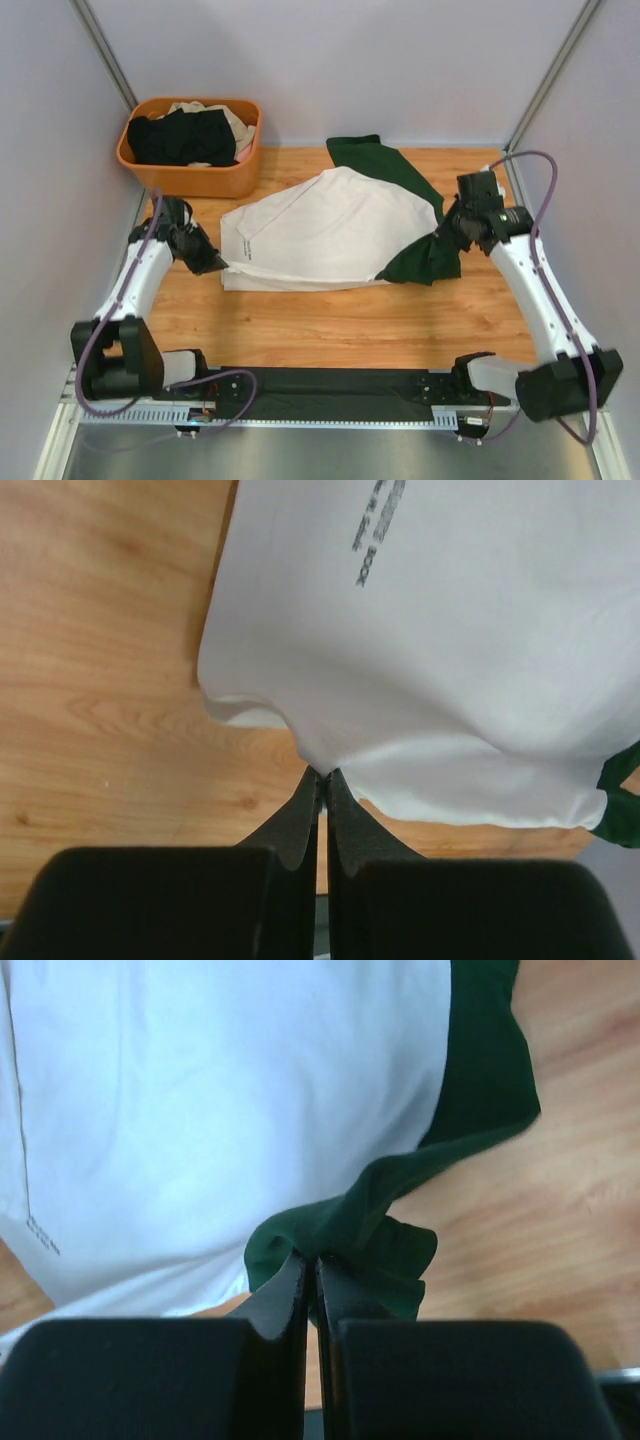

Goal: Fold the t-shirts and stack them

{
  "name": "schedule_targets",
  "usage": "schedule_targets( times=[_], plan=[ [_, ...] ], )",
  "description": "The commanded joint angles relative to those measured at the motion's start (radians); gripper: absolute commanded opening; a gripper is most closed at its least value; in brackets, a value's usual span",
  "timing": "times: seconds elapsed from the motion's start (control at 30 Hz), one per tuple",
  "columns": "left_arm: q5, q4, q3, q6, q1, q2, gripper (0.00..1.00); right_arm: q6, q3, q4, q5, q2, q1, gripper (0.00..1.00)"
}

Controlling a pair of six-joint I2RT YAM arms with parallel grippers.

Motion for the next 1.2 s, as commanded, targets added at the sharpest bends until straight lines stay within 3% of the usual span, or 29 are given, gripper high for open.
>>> schedule_targets(
  times=[0.0, 0.23, 0.27, 0.3, 0.33, 0.37, 0.4, 0.43, 0.47, 0.5, 0.73, 0.87, 1.17],
  plan=[
    [-0.010, 0.039, 0.154, 0.089, 0.025, 0.192, 0.00, -0.077, 0.120, 0.125, -0.005, 0.182, -0.052, 0.00],
    [0.050, 0.055, 0.286, 0.078, 0.029, 0.478, 0.00, -0.124, 0.404, 0.174, -0.059, 0.604, -0.108, 0.00],
    [0.076, 0.058, 0.294, 0.078, 0.029, 0.495, 0.05, -0.140, 0.442, 0.171, -0.100, 0.695, -0.112, 0.00],
    [0.084, 0.060, 0.293, 0.070, 0.029, 0.505, 0.09, -0.157, 0.482, 0.166, -0.147, 0.743, -0.126, 0.12],
    [0.084, 0.065, 0.286, 0.066, 0.029, 0.503, 0.17, -0.184, 0.572, 0.151, -0.160, 0.786, -0.132, 0.70],
    [0.079, 0.069, 0.273, 0.064, 0.029, 0.493, 0.35, -0.192, 0.615, 0.098, -0.151, 0.860, -0.140, 0.85],
    [0.072, 0.071, 0.265, 0.063, 0.028, 0.463, 0.73, -0.207, 0.654, 0.084, -0.149, 0.883, -0.161, 0.97],
    [0.055, 0.069, 0.254, 0.055, 0.029, 0.440, 0.80, -0.223, 0.669, 0.074, -0.145, 0.892, -0.172, 0.99],
    [0.026, 0.074, 0.225, 0.054, 0.029, 0.414, 0.95, -0.224, 0.651, 0.067, -0.128, 0.874, -0.181, 1.00],
    [0.009, 0.072, 0.208, 0.052, 0.029, 0.350, 1.00, -0.223, 0.615, 0.079, -0.125, 0.848, -0.201, 1.00],
    [-0.042, 0.149, -0.022, 0.008, 0.023, 0.052, 1.00, -0.154, -0.002, 0.322, -0.200, 0.436, -0.318, 0.98],
    [-0.028, 0.227, -0.146, -0.025, 0.000, -0.002, 0.98, -0.147, -0.246, 0.428, -0.252, 0.351, -0.371, 0.91],
    [0.001, 0.393, -0.218, -0.045, -0.007, 0.111, 0.96, -0.169, -0.249, 0.524, -0.310, 0.500, -0.385, 0.78]
  ],
)
